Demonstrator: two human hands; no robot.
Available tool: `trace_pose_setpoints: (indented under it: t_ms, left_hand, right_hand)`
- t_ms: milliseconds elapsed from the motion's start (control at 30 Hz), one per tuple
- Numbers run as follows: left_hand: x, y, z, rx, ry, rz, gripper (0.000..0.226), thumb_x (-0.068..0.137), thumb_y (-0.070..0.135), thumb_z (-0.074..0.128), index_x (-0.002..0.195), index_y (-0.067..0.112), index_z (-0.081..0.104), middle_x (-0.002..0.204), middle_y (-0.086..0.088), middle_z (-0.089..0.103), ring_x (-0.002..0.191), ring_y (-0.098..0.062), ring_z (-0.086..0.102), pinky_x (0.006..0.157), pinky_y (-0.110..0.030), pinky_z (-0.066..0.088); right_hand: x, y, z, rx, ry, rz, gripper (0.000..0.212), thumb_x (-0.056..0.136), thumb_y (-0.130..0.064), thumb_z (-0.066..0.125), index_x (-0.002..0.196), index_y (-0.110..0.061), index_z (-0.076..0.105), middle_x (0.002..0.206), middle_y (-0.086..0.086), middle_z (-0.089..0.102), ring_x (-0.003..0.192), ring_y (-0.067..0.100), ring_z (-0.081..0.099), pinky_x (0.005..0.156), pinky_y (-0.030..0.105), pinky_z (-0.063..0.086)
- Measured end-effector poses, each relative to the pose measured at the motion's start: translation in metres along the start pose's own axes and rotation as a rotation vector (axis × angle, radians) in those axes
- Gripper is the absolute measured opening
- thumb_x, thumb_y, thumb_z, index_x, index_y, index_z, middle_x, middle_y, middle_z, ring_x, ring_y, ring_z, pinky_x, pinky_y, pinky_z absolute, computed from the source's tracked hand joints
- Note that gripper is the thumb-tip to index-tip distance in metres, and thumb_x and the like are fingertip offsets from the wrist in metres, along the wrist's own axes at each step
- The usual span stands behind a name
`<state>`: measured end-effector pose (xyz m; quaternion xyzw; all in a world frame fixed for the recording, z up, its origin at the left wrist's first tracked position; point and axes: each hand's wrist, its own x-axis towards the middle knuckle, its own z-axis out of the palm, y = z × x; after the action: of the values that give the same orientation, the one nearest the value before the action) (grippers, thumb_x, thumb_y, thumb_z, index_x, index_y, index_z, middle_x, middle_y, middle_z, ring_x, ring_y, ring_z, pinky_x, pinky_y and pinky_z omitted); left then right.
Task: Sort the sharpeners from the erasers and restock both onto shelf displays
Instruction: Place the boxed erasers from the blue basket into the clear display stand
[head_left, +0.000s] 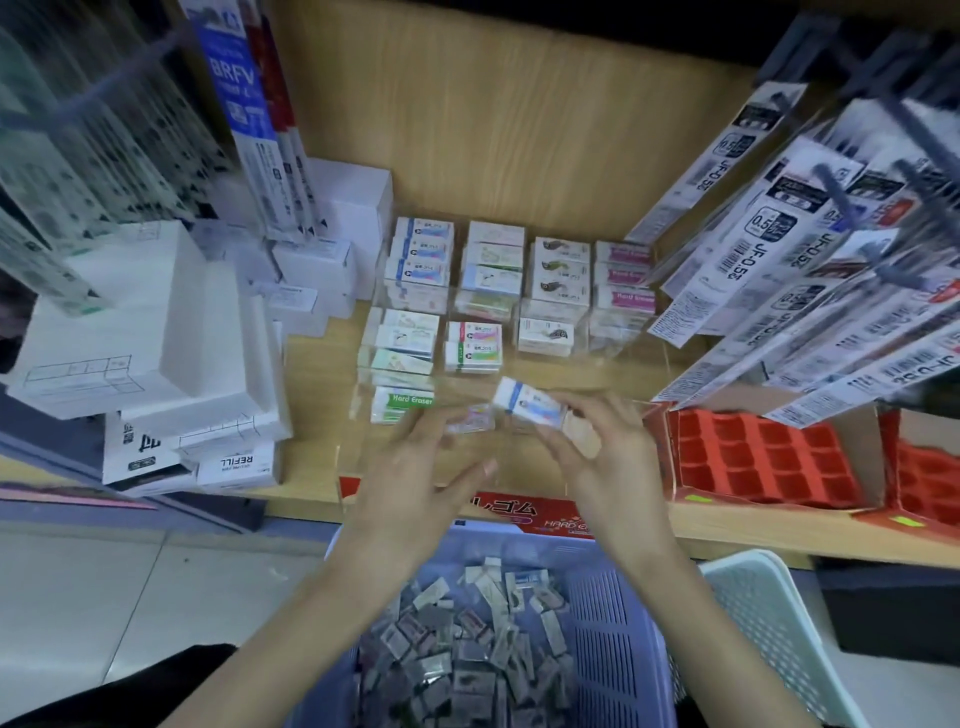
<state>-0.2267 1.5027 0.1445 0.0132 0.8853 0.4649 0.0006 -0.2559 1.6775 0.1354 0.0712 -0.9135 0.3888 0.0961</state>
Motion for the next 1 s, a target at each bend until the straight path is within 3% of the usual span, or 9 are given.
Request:
trace_pose_setpoints:
  t_ms: [67,133,233,367,500,667,767,867,1000]
  left_hand:
    - [0.005,-0.01,0.001,0.299,0.182,0.09,0.063,0.077,0.035,0.072,0.13,0.009,0.051,0.134,-0.015,0.046,0.124,-0.016,0.043,0.111,-0.034,0.032]
    - [0.01,-0.017,-0.001,0.475,0.212,-0.052,0.092,0.075,0.05,0.068,0.146,0.006,0.028,0.152,-0.024,0.018,0.142,-0.039,0.015,0.113,-0.054,0.016]
    - [0.015,-0.027,-0.003,0.476,0.106,-0.293,0.116,0.073,0.065,0.059,0.15,0.011,-0.008,0.157,-0.015,-0.014,0.145,-0.028,-0.015,0.116,-0.049,-0.004]
    - [0.012,-0.037,-0.005,0.397,0.005,-0.282,0.124,0.072,0.066,0.058,0.144,0.007,-0.023,0.157,-0.011,-0.014,0.145,-0.023,-0.008,0.116,-0.035,0.001]
    - [0.008,-0.041,-0.011,0.34,-0.04,-0.235,0.126,0.07,0.065,0.061,0.143,0.009,-0.026,0.157,-0.007,-0.018,0.145,-0.019,-0.009,0.115,-0.028,0.0]
    - [0.009,-0.041,-0.011,0.342,-0.053,-0.225,0.127,0.07,0.064,0.062,0.144,0.007,-0.024,0.156,-0.008,-0.019,0.144,-0.02,-0.008,0.115,-0.027,0.0]
    - [0.01,-0.039,-0.011,0.326,-0.059,-0.235,0.128,0.069,0.061,0.065,0.145,0.006,-0.022,0.157,-0.009,-0.016,0.144,-0.021,-0.006,0.115,-0.028,0.001]
    - [0.01,-0.036,-0.011,0.313,-0.05,-0.236,0.127,0.07,0.059,0.067,0.145,0.005,-0.02,0.157,-0.011,-0.011,0.143,-0.023,-0.001,0.114,-0.027,0.003]
    - [0.009,-0.036,-0.012,0.302,-0.034,-0.228,0.127,0.069,0.059,0.067,0.146,0.005,-0.018,0.157,-0.011,-0.007,0.142,-0.024,0.003,0.113,-0.027,0.005]
  right_hand:
    - [0.025,-0.002,0.005,-0.143,0.017,-0.03,0.03,0.084,-0.016,0.069,0.114,-0.016,0.066,0.106,-0.001,0.063,0.101,0.016,0.048,0.077,0.017,0.028]
    - [0.052,-0.006,0.018,-0.28,0.038,-0.088,0.033,0.085,-0.018,0.069,0.117,-0.014,0.065,0.109,0.003,0.065,0.103,0.024,0.049,0.084,0.025,0.032]
    - [0.085,-0.013,0.039,-0.457,-0.008,-0.106,0.033,0.087,-0.024,0.065,0.118,-0.013,0.061,0.11,0.004,0.066,0.108,0.025,0.048,0.091,0.035,0.034]
    - [0.098,-0.014,0.045,-0.454,-0.096,-0.158,0.026,0.087,-0.026,0.065,0.11,-0.016,0.064,0.108,0.0,0.067,0.108,0.021,0.045,0.088,0.03,0.025]
    - [0.086,-0.01,0.031,-0.368,-0.224,-0.149,0.029,0.081,-0.032,0.071,0.107,-0.021,0.068,0.091,-0.005,0.067,0.099,0.013,0.04,0.079,0.025,0.02]
    - [0.095,-0.014,0.025,-0.443,-0.413,-0.13,0.023,0.084,-0.033,0.068,0.105,-0.022,0.07,0.091,-0.003,0.066,0.106,0.018,0.041,0.088,0.03,0.027]
    - [0.103,-0.015,0.033,-0.524,-0.439,-0.078,0.011,0.079,-0.038,0.073,0.085,-0.032,0.066,0.099,0.001,0.065,0.107,0.024,0.046,0.084,0.031,0.028]
    - [0.107,-0.02,0.038,-0.528,-0.484,-0.073,0.026,0.078,-0.032,0.075,0.068,-0.028,0.051,0.092,-0.001,0.063,0.101,0.021,0.047,0.08,0.029,0.023]
    - [0.109,-0.019,0.034,-0.504,-0.532,-0.143,0.008,0.082,-0.035,0.069,0.081,-0.027,0.071,0.1,-0.003,0.065,0.105,0.018,0.041,0.082,0.03,0.021]
